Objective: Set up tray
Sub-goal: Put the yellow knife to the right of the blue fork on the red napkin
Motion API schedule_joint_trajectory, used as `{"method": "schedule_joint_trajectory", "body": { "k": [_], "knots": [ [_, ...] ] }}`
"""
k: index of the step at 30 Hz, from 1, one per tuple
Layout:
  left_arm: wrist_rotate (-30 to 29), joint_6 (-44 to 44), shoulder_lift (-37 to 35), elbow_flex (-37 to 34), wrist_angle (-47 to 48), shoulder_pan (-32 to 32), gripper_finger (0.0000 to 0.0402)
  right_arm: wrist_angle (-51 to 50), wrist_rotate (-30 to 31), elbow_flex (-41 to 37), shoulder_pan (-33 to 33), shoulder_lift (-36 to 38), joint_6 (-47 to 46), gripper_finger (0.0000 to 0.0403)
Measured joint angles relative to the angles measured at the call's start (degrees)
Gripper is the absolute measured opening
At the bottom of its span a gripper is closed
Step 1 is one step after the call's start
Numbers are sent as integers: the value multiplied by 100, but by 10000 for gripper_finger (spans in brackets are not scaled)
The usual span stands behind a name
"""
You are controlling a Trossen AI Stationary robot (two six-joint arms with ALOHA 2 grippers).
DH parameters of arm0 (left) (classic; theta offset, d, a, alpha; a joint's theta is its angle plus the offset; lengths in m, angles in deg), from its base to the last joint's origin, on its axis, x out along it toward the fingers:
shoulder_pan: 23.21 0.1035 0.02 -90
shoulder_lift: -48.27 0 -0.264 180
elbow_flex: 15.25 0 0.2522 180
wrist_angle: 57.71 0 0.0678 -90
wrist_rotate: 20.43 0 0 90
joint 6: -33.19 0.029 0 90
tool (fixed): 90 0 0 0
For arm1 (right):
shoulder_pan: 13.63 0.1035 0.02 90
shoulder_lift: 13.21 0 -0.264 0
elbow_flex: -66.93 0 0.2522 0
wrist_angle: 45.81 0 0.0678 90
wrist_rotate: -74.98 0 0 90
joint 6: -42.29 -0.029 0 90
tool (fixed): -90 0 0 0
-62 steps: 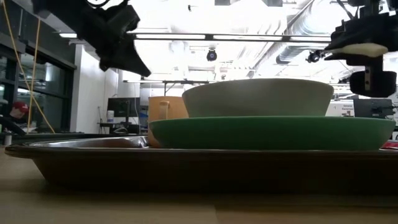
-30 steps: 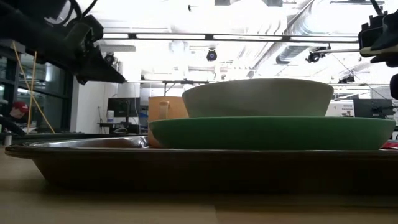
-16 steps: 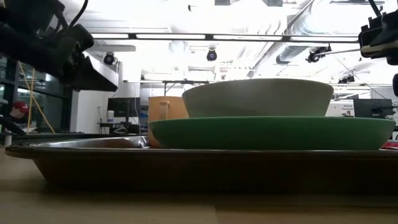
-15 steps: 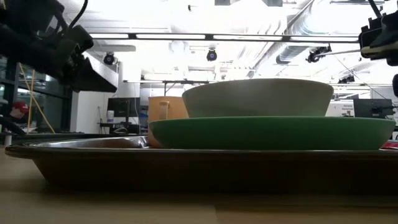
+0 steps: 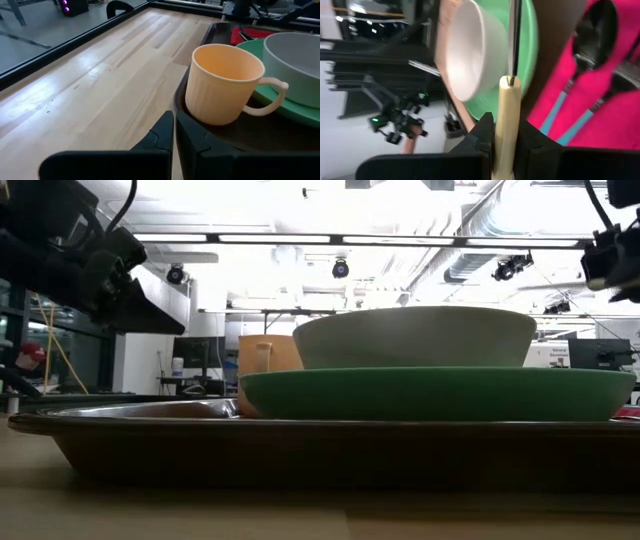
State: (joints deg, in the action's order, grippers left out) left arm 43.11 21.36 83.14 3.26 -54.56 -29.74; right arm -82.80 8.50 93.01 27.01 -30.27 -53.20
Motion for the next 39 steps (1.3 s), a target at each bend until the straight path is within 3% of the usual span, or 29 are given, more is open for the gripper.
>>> {"method": "schedule_joint_trajectory", "body": {
  "k": [15,22,33,39],
  "knots": [
    [-146,-1,2,2,3,2,46,-538,-977,-5,-280,-325,-678,16],
    [-164,-10,2,4,2,0,46,-862,-1062,-8,-166,-193,-573,16],
    [-155,-131,2,4,4,2,46,-1204,-524,-9,299,784,-219,16],
    [-153,-197,2,7,4,2,46,-1114,126,-7,378,1543,276,16]
  ]
}}
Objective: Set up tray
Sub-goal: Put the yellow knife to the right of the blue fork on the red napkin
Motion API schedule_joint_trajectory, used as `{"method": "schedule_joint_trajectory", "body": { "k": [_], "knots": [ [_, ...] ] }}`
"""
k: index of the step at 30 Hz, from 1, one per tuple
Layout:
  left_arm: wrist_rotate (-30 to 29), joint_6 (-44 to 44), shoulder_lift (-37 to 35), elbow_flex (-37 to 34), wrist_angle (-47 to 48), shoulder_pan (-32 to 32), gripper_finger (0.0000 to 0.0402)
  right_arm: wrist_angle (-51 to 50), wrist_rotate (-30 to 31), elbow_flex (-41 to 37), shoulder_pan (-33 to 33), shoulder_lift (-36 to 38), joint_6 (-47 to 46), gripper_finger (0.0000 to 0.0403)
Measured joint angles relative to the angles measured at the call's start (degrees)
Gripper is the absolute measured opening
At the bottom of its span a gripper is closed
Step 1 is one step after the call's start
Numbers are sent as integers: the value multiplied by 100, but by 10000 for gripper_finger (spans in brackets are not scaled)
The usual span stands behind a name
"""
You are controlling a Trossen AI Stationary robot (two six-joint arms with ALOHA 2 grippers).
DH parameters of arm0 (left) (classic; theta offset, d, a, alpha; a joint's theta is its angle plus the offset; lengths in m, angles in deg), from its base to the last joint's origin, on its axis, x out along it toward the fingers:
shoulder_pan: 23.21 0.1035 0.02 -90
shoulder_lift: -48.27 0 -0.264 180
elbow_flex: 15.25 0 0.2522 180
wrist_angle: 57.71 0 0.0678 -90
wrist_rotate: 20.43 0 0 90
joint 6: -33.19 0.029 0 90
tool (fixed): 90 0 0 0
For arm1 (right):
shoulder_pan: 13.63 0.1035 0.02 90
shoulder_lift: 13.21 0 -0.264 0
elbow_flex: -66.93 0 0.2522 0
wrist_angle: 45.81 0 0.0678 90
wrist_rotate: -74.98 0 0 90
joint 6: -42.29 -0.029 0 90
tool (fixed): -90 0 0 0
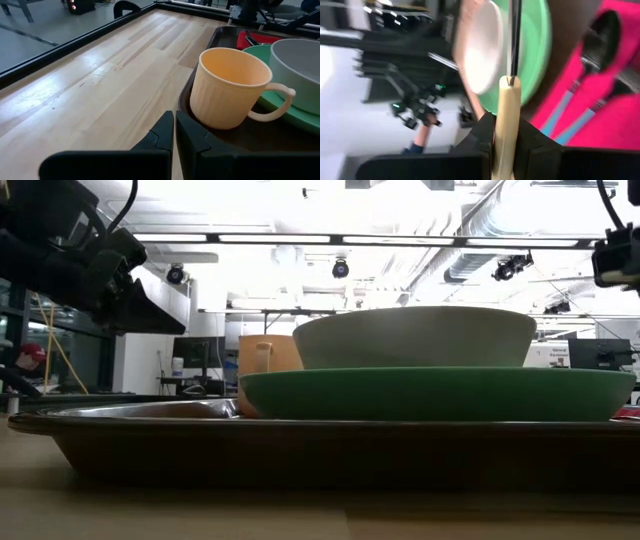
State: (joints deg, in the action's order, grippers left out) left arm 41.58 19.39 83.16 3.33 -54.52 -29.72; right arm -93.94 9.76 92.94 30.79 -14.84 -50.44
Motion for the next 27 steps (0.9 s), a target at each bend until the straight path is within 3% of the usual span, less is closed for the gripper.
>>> {"method": "schedule_joint_trajectory", "body": {
  "k": [9,16,27],
  "knots": [
    [-2,-24,0,0,-23,0,46,632,118,4,-17,-183,35,16],
    [-4,-33,-2,4,-57,2,46,822,-809,2,-17,-781,-629,16],
    [-7,-147,-2,4,-50,2,46,899,-1407,2,-42,-1464,-1258,16]
  ]
}}
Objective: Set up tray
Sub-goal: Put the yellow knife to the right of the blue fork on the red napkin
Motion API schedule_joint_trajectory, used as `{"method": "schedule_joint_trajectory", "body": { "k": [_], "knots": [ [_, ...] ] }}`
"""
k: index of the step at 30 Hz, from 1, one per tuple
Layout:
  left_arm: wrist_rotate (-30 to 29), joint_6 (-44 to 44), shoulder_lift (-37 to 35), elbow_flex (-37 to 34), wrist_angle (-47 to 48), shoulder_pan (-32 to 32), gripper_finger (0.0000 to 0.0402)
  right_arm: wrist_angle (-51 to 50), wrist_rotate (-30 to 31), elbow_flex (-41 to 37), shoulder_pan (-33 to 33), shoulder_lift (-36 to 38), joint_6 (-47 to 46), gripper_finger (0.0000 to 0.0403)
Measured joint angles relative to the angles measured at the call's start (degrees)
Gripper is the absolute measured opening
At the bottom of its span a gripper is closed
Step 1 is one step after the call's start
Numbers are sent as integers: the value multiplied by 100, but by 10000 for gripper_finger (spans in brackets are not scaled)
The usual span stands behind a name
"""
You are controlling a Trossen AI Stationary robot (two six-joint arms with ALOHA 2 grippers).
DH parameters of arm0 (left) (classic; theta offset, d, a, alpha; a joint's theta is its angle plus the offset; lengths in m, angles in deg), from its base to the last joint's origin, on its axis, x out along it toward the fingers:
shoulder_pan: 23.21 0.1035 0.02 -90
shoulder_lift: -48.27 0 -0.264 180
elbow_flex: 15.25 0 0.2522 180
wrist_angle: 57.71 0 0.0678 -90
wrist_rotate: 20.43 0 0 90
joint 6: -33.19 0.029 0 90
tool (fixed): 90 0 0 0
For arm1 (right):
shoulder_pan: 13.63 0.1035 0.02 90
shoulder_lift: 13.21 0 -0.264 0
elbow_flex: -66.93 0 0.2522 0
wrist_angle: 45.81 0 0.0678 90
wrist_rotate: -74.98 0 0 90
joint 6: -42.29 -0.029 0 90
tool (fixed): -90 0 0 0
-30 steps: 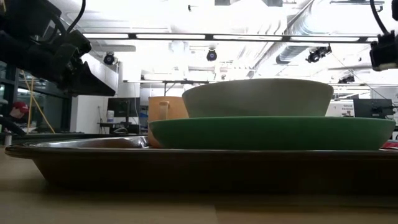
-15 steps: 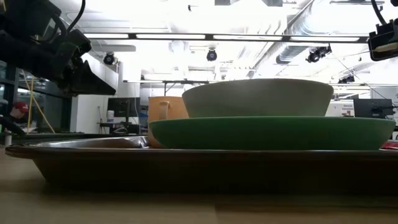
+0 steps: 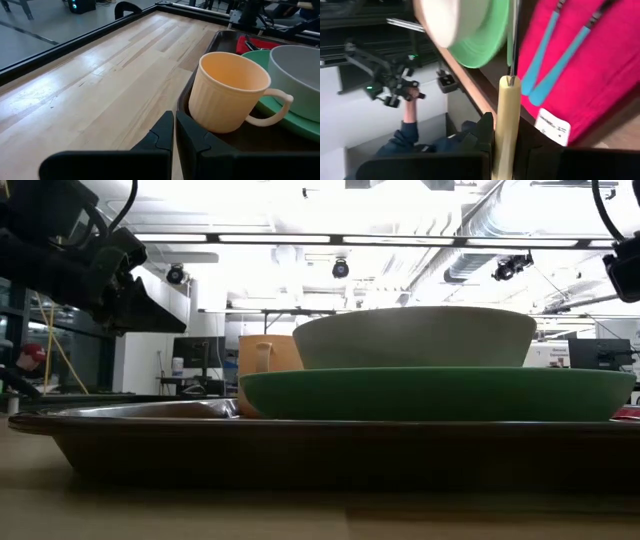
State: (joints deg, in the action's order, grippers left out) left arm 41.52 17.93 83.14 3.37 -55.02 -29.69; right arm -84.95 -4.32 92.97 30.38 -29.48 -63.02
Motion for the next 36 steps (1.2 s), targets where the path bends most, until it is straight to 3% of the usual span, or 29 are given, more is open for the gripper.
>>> {"method": "schedule_joint_trajectory", "body": {
  "k": [36],
  "knots": [
    [686,147,0,-1,-209,2,46,717,-1475,0,-1175,-2337,-1118,16]
  ]
}}
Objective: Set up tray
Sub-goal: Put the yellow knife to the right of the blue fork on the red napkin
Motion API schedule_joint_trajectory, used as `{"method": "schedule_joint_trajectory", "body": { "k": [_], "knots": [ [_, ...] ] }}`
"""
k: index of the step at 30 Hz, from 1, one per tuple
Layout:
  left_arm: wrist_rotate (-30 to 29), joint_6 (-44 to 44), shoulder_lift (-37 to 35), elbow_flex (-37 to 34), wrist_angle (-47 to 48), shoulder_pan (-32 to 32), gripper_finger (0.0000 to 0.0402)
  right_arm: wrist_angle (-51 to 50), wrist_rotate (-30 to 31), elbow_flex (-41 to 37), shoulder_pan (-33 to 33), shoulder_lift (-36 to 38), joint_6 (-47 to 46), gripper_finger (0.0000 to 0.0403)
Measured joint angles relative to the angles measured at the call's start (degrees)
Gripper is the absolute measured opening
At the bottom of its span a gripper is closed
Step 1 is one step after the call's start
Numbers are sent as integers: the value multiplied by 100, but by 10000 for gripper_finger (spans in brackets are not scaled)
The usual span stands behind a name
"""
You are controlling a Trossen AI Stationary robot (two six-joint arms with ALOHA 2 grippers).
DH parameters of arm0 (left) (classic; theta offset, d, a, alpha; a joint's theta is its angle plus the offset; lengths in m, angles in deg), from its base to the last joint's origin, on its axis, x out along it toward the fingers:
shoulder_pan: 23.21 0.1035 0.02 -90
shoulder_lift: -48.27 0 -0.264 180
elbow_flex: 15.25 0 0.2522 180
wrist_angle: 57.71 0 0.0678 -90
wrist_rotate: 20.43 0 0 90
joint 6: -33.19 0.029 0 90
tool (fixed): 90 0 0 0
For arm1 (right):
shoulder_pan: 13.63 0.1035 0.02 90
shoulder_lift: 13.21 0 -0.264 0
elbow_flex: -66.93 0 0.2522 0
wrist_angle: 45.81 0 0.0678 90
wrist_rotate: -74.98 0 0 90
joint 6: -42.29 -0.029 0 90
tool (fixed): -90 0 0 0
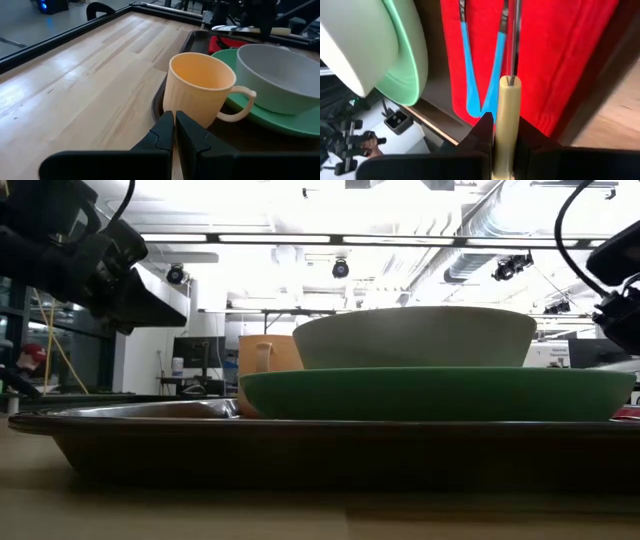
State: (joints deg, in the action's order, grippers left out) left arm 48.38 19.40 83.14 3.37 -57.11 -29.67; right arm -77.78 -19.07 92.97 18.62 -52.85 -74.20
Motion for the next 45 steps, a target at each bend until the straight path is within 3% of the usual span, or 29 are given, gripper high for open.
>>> {"method": "schedule_joint_trajectory", "body": {
  "k": [19,45],
  "knots": [
    [280,63,2,-2,-43,0,46,354,-333,0,-290,-1141,-182,16],
    [315,67,2,-2,-42,-1,46,1304,-539,9,-536,-1962,-187,32]
  ]
}}
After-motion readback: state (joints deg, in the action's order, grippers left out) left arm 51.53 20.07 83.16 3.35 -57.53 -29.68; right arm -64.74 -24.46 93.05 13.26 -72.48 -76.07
